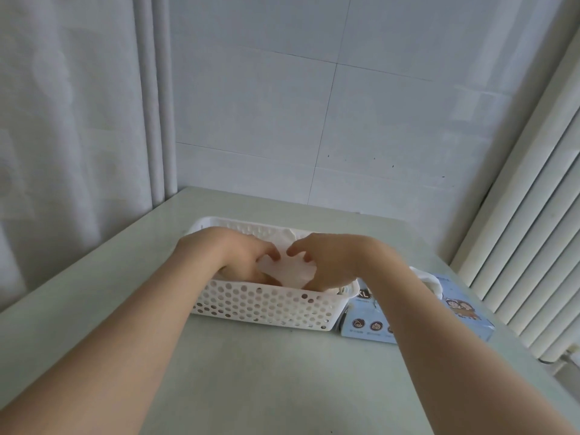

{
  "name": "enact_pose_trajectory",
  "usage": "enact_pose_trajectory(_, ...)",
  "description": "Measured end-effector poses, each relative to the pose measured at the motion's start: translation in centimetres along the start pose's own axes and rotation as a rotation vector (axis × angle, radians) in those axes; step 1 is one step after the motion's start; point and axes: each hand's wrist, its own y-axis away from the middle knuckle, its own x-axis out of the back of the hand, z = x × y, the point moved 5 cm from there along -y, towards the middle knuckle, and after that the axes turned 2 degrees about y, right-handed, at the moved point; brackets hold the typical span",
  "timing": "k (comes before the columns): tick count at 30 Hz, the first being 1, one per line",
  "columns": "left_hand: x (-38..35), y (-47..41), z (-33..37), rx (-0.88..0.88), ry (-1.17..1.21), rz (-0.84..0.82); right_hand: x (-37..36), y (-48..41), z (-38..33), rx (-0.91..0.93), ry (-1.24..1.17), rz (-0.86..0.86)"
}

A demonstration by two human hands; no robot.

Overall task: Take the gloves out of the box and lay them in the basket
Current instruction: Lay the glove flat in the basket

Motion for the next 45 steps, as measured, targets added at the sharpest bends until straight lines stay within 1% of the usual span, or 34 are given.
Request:
enact_pose_trajectory(4,-0.5,-1.3,0.3,-0.015,-0.016,-0.013,-1.1,-2.0,-0.2,-0.065,0.107,-0.061)
enact_pose_trajectory(8,-1.0,-2.1,0.3,-0.021,-0.016,-0.034,-1.9,-2.4,-1.0,-0.06,0.142,-0.043)
enact_pose_trajectory(12,-0.7,-1.5,0.8,0.0,-0.016,0.002,-1.8,-2.3,-0.4,-0.036,0.087,-0.031)
enact_pose_trajectory(16,0.7,0.3,1.7,-0.005,0.022,0.05,-0.5,-0.3,0.8,0.013,-0.063,0.057)
enact_pose_trajectory(17,1.2,0.9,1.8,-0.011,0.036,0.073,-0.1,0.4,1.0,0.034,-0.101,0.106)
enact_pose_trajectory(19,2.1,1.5,2.5,-0.056,0.075,0.127,0.6,2.0,1.7,0.099,-0.191,0.257)
enact_pose_trajectory(21,2.6,2.0,3.4,-0.126,0.125,0.181,1.1,3.1,2.5,0.16,-0.307,0.455)
enact_pose_trajectory(22,2.7,2.1,4.2,-0.167,0.162,0.222,1.3,3.7,3.3,0.162,-0.352,0.557)
enact_pose_trajectory(25,2.2,1.8,7.0,-0.279,0.272,0.422,0.9,5.0,6.2,0.07,-0.443,0.773)
enact_pose_trajectory(27,1.3,1.6,9.3,-0.357,0.304,0.556,-0.1,5.8,8.4,-0.004,-0.493,0.827)
enact_pose_trajectory(28,0.6,1.6,10.3,-0.392,0.299,0.595,-0.6,6.2,9.3,-0.03,-0.528,0.834)
enact_pose_trajectory(31,-1.8,1.7,13.2,-0.459,0.206,0.658,-2.2,7.6,11.4,-0.049,-0.598,0.842)
enact_pose_trajectory(33,-3.3,1.8,14.5,-0.467,0.096,0.717,-3.4,8.5,12.4,-0.064,-0.557,0.834)
enact_pose_trajectory(36,-5.0,1.3,15.1,-0.424,-0.111,0.779,-5.3,9.1,13.6,-0.104,-0.459,0.829)
enact_pose_trajectory(39,-5.7,0.8,15.0,-0.391,-0.237,0.804,-6.4,9.3,14.5,-0.099,-0.396,0.965)
enact_pose_trajectory(42,-5.9,0.7,15.1,-0.392,-0.274,0.8,-6.5,9.4,15.1,-0.094,-0.342,1.081)
enact_pose_trajectory(45,-6.1,0.4,15.1,-0.387,-0.339,0.796,-6.3,9.5,14.7,-0.111,-0.215,1.173)
